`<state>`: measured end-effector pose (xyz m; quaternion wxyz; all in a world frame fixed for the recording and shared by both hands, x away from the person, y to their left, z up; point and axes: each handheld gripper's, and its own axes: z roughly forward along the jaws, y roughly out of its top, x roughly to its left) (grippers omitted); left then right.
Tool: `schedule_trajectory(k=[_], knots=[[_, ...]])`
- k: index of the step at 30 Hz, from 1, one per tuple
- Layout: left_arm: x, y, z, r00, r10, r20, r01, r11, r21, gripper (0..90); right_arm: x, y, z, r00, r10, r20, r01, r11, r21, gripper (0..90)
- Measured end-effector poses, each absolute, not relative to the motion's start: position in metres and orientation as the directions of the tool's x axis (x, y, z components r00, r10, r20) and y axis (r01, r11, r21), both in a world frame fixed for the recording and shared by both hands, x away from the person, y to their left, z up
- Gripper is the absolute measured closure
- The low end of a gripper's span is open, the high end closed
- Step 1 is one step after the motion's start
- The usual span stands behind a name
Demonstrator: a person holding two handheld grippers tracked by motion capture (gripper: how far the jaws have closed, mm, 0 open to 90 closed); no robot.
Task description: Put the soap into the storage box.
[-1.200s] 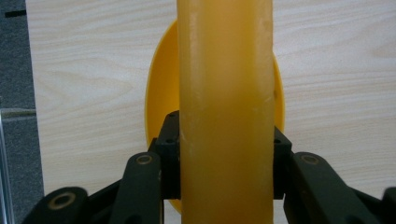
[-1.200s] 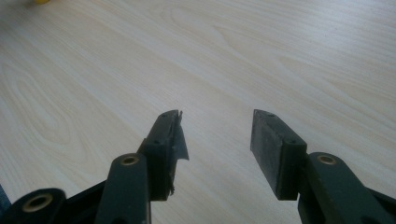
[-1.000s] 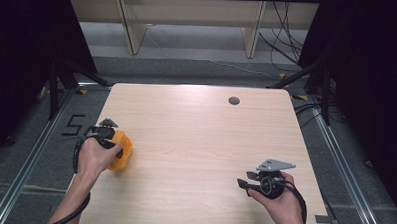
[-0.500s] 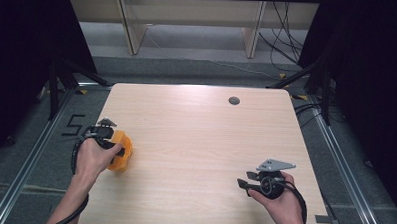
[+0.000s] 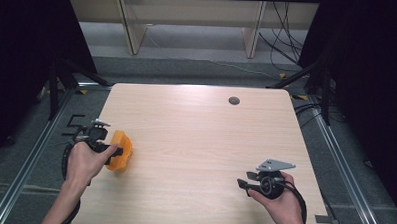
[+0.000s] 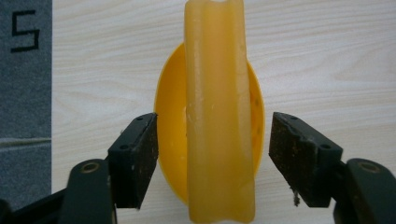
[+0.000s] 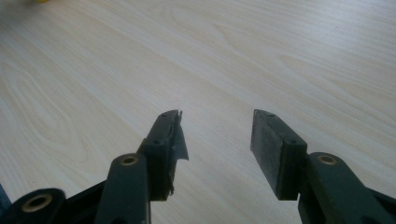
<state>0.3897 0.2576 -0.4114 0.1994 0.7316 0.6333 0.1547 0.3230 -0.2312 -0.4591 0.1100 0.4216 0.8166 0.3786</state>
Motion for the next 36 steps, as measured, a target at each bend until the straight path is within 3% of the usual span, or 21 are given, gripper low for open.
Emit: schedule_trajectory(k=[13,23,28,36], knots=[[0.342,0.268,-0.404,0.214,0.976,-0.046,0.762,-0.137,0.633,30.7,0.322,-0.231,-0.458,-0.611,0.78,0.136,0.61,0.355,0.708,52.5],[0.292,0.279,-0.436,0.239,0.971,-0.013,0.655,-0.151,0.74,30.7,0.322,-0.231,-0.458,-0.611,0.78,0.136,0.61,0.355,0.709,52.5],[0.28,0.283,-0.46,0.23,0.973,-0.022,0.618,-0.129,0.776,31.2,0.322,-0.231,-0.459,-0.614,0.779,0.13,0.603,0.356,0.714,52.4],[0.274,0.291,-0.469,0.224,0.972,-0.071,0.605,-0.082,0.792,31.6,0.323,-0.233,-0.459,-0.613,0.778,0.139,0.611,0.355,0.707,52.3]])
